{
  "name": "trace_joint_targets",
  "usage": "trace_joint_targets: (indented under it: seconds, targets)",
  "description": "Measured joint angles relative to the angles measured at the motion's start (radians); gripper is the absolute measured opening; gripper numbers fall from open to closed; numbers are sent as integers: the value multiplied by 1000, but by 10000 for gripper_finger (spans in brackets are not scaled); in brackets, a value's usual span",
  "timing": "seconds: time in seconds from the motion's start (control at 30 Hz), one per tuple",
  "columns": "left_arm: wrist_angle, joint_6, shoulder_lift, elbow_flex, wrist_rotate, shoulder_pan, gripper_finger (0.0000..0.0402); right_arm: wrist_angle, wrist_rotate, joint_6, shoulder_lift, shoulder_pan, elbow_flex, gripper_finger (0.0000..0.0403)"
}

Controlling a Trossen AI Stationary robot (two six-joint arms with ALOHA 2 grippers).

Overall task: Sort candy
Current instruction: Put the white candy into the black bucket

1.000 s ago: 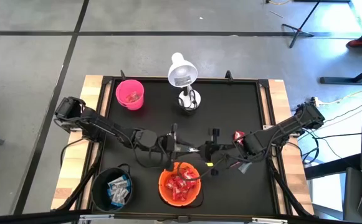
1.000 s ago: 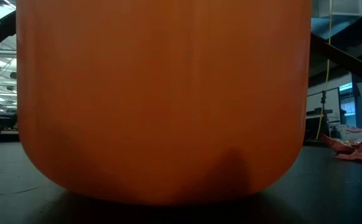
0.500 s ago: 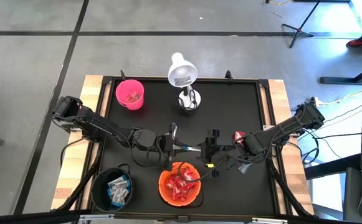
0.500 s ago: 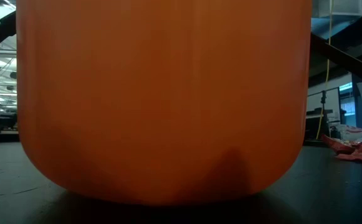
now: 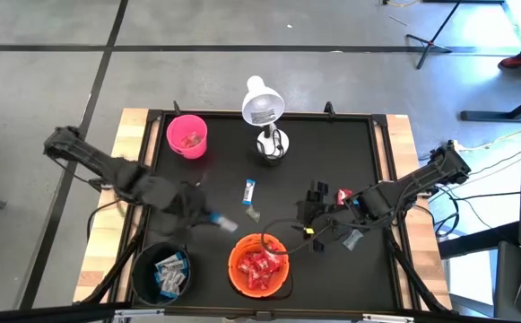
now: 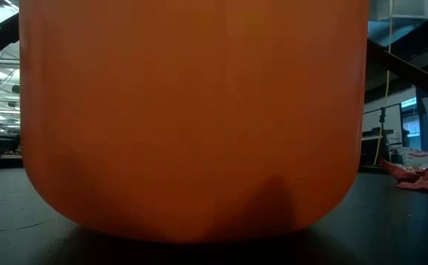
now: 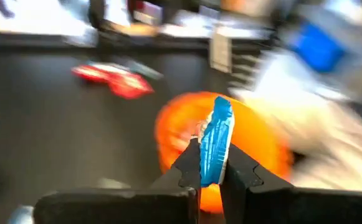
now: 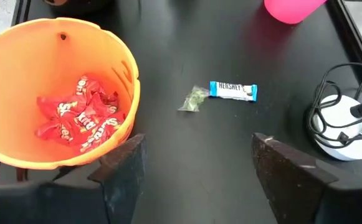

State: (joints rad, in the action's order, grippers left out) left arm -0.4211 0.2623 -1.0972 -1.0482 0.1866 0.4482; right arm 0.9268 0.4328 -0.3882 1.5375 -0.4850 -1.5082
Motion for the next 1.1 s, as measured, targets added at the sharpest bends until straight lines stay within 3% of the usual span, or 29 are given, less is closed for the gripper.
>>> trace_joint_targets:
  seconds: [0.1, 0.3, 0.47, 0.73, 1.1]
  targets:
    - [-102, 136, 40, -3, -87, 104, 21, 8, -1, -3, 0, 0, 0, 278]
    - [-375, 646, 45, -2, -50, 336, 15, 15, 0, -6, 0, 0, 0, 277]
    - [-421, 943, -4, -2, -39, 473, 19, 20, 0, -6, -1, 0, 0, 277]
    - [-420, 1089, -102, -2, -16, 562, 41, 20, 0, -7, -1, 0, 0, 277]
    - [-400, 1092, -122, -1, 60, 590, 105, 53, 1, -9, -1, 0, 0, 277]
